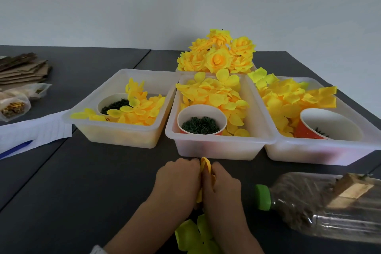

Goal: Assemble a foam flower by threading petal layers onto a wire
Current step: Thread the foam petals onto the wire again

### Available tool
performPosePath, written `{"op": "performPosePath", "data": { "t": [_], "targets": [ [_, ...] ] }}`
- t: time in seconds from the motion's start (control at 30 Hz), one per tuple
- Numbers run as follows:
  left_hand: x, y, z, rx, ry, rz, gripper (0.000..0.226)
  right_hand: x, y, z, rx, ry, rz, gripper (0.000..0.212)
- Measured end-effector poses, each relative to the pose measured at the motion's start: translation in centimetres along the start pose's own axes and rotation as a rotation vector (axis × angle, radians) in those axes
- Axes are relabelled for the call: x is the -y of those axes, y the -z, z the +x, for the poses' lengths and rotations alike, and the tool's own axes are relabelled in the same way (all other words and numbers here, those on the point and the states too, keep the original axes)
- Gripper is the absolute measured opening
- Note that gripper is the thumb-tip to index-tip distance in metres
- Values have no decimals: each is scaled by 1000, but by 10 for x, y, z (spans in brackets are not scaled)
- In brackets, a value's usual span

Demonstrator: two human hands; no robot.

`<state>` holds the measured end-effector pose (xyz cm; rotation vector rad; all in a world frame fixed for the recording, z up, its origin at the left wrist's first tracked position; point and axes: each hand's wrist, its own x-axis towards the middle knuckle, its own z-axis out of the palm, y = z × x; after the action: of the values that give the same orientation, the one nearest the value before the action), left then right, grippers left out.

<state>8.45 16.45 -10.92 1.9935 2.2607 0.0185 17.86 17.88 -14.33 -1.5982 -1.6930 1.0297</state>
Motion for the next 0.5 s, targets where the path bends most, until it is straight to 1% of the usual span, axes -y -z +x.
{"op": "performPosePath", "data": {
  "t": [0.07, 0.13, 0.2, 0.3, 0.33, 0.37, 0.43, 0.47, 0.5],
  "targets": [
    [-3, -3, -3, 11, 3, 27, 31, -1, -2, 1, -17, 4, -31, 31],
    [-5, -8, -4, -42, 0, -28, 28, -2, 0, 2, -48, 8, -25, 32],
    [-6, -10, -5, -80, -23, -107, 25, -4, 2, 1, -81, 7, 47, 32],
    [-6, -14, -9, -88, -52, -206, 28, -7, 6, 0, -108, -9, 130, 33],
    [-5, -14, -12, -126, -49, -264, 24, -7, 7, 1, -110, -12, 160, 35],
    [-3, -13, -13, -167, -43, -333, 18, -8, 9, 2, -104, -32, 229, 40],
    [-1, -14, -18, -201, -46, -477, 17, -7, 13, 5, -33, -119, 469, 48],
    [0, -14, -21, -206, -52, -553, 18, -7, 15, 6, 10, -146, 534, 49],
    [0, -14, -24, -213, -53, -621, 19, -7, 15, 6, 36, -133, 525, 48]
  ]
}}
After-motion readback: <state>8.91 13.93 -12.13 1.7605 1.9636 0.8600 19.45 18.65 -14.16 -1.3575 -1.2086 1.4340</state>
